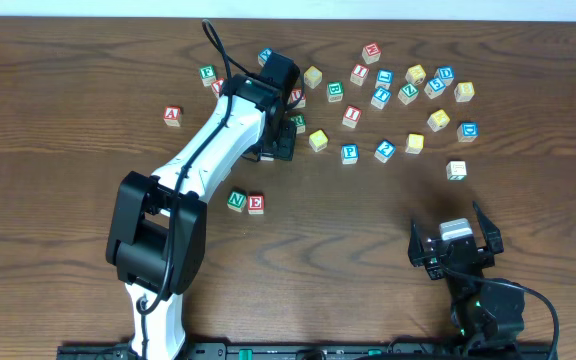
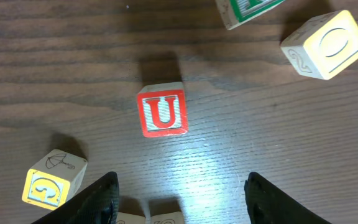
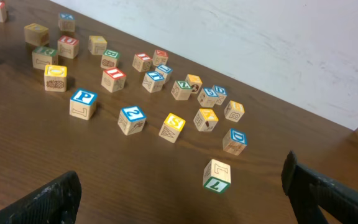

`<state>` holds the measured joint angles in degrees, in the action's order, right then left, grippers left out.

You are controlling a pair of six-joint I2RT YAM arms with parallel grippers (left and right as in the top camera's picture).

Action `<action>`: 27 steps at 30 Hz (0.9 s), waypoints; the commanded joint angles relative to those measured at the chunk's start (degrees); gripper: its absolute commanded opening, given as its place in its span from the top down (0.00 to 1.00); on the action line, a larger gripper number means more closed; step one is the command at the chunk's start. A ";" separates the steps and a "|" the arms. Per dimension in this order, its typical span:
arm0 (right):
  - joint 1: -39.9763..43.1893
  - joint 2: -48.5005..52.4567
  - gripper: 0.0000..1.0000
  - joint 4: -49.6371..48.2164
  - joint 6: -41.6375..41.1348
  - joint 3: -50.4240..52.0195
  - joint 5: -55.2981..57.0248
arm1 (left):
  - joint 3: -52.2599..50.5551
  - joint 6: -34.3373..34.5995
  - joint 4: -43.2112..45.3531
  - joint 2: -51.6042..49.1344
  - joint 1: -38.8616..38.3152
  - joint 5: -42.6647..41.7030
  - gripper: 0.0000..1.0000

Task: Spell out NEURIPS
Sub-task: 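Move the left gripper over the red U block at the back, then lower the left gripper and close it on the red U block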

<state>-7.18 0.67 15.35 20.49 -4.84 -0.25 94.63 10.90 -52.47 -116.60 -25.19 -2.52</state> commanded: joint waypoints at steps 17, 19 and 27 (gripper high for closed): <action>0.76 -0.35 0.01 0.15 -0.72 0.11 -0.11 | 2.03 1.86 3.78 -4.98 1.03 0.13 0.36; 0.76 -0.35 0.01 0.15 -0.74 0.11 -0.11 | 2.03 1.86 4.04 -5.57 1.09 0.15 0.36; 0.76 -0.35 0.01 0.15 -0.72 0.11 -0.11 | 2.03 1.86 5.27 -6.78 1.25 0.17 0.36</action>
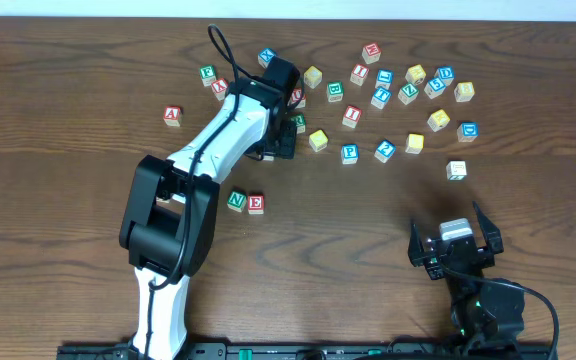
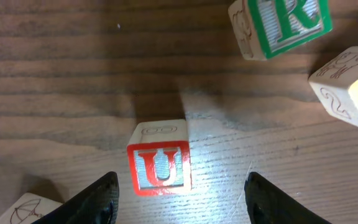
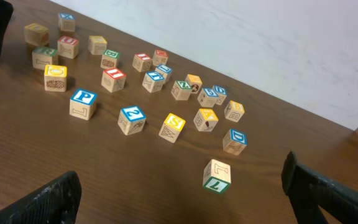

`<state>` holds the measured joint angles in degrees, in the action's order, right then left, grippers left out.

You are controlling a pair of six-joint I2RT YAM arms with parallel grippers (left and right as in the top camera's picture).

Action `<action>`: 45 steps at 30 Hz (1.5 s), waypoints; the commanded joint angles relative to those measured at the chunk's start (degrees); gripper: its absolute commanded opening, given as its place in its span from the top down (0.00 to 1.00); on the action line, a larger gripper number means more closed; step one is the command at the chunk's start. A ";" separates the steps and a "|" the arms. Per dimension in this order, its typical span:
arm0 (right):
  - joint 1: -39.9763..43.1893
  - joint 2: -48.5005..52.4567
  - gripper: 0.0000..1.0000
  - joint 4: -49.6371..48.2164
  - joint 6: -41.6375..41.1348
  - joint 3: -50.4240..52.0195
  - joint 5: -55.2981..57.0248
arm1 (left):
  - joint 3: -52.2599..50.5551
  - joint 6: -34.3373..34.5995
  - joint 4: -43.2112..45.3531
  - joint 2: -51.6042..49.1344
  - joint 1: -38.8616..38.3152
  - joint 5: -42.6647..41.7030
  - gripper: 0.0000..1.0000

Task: Spell out NEURIPS
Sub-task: 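Lower the left gripper and close it on the red U block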

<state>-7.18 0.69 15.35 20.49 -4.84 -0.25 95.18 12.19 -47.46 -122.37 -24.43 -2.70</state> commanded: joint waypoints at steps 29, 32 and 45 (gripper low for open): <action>0.76 -0.37 0.01 0.15 -0.74 0.11 -0.11 | -0.15 1.64 1.70 -1.97 0.63 2.93 0.36; 0.76 -0.37 0.01 0.15 -0.74 0.11 -0.11 | -0.20 1.66 1.75 -1.97 0.63 2.91 0.36; 0.76 -0.37 0.01 0.15 -0.72 0.11 -0.11 | -0.48 3.21 1.51 -1.99 0.63 2.64 0.36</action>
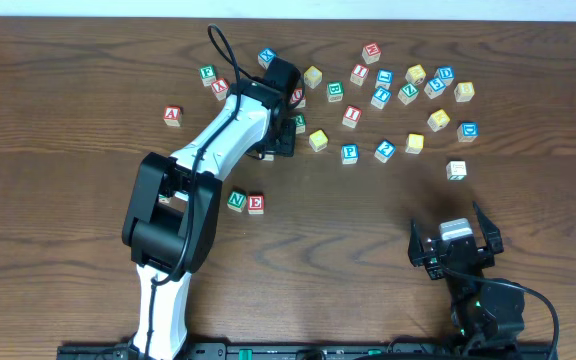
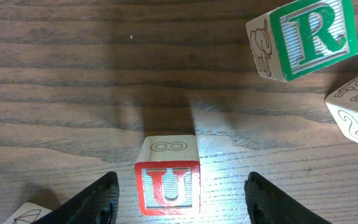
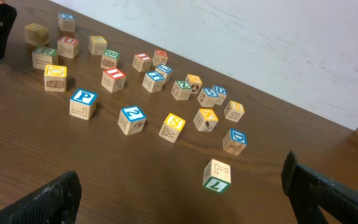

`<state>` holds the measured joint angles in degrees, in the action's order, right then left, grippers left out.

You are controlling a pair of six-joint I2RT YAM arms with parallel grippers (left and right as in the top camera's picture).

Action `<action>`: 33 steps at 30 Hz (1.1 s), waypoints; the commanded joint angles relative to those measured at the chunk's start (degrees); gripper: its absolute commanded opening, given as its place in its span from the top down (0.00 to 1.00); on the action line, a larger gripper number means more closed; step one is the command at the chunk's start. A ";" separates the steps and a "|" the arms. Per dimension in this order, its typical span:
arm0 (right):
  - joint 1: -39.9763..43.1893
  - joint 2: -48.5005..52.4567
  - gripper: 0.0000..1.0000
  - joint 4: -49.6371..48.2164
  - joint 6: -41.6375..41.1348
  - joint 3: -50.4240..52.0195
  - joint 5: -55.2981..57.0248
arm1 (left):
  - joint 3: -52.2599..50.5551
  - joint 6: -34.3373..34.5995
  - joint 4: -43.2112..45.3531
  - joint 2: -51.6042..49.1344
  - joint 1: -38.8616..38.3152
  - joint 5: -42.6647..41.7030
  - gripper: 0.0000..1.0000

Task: Spell out NEURIPS
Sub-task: 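Lower the left gripper and close it on the red U block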

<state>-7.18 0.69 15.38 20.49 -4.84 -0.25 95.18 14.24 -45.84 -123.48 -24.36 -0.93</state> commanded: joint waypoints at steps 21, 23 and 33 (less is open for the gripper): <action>0.76 -0.37 0.01 0.13 -0.72 0.11 -0.11 | -2.12 2.38 1.20 -0.90 0.57 0.00 0.36; 0.76 -0.37 0.01 0.13 -0.72 0.11 -0.11 | -2.49 2.38 1.18 -0.90 0.57 0.00 0.36; 0.76 -0.37 0.01 0.13 -0.72 0.11 -0.11 | -3.50 2.38 2.03 -0.90 0.57 0.02 0.36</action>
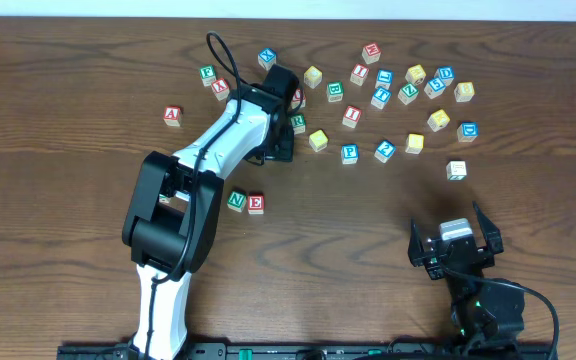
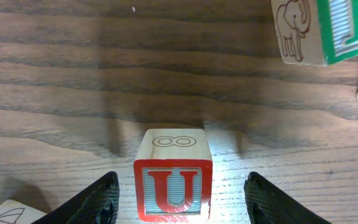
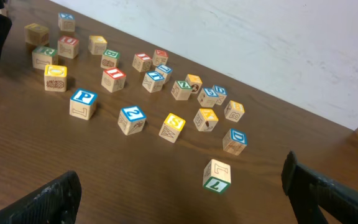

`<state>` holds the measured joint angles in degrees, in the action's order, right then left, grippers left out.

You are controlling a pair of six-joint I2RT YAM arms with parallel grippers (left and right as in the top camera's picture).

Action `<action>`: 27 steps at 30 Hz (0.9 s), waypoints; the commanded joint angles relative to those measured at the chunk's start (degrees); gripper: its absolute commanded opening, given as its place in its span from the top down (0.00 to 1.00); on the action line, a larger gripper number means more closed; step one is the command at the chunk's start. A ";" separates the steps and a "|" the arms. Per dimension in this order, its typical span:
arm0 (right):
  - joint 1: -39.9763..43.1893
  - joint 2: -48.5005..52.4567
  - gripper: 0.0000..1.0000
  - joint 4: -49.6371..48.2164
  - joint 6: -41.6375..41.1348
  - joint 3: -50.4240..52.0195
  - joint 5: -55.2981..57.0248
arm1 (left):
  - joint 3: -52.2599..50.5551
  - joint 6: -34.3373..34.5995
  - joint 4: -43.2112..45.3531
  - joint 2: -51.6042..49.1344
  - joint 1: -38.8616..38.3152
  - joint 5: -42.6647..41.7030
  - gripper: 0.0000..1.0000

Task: Spell out NEURIPS
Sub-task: 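Lower the left gripper and close it on the red U block, then lift the red U block and carry it toward the N E blocks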

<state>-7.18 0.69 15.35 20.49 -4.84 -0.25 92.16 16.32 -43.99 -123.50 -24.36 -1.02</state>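
Observation:
The red U block (image 2: 173, 186) stands on the table between the fingers of my open left gripper (image 2: 179, 202), with a gap on each side. Overhead, that gripper (image 1: 284, 95) is at the left end of the block cluster. A green N (image 1: 236, 200) and a red E (image 1: 256, 203) sit side by side nearer the front. The green R (image 2: 316, 31) lies just right of the U. The blue P (image 3: 83, 102), red I (image 3: 113, 79) and yellow S (image 3: 173, 126) lie apart among the others. My right gripper (image 3: 180, 186) rests open at the front right, holding nothing.
Several other letter blocks are scattered along the back of the table (image 1: 68, 260), from a red A (image 1: 172, 115) at the left to a blue D (image 1: 467, 130) at the right. A block (image 3: 217, 174) lies alone nearest the right gripper. A pale block corner (image 2: 5, 213) sits just left of the left finger.
The left gripper has come closer to the U block, which now fills more of the wrist view and sits deeper between the open fingers. The right arm has not moved.
At first the left gripper hung open with the U block well ahead of its fingers. At each later moment the block showed larger and nearer the fingers, and now it stands between them. The N and E blocks and the right arm stayed put.

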 commanded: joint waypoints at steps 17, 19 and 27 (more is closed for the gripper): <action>0.76 -0.37 0.01 0.15 -0.72 0.11 -0.11 | -0.50 0.28 0.24 -0.87 0.57 0.13 0.53; 0.76 -0.37 0.01 0.15 -0.74 0.11 -0.11 | -0.50 0.28 0.26 -0.87 0.57 0.15 0.57; 0.76 -0.37 0.01 0.15 -0.72 0.11 -0.11 | -0.50 0.26 0.31 -0.87 0.57 0.17 0.65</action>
<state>-7.18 0.67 15.35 20.49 -4.84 -0.25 92.16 16.51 -43.51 -123.50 -24.36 -1.17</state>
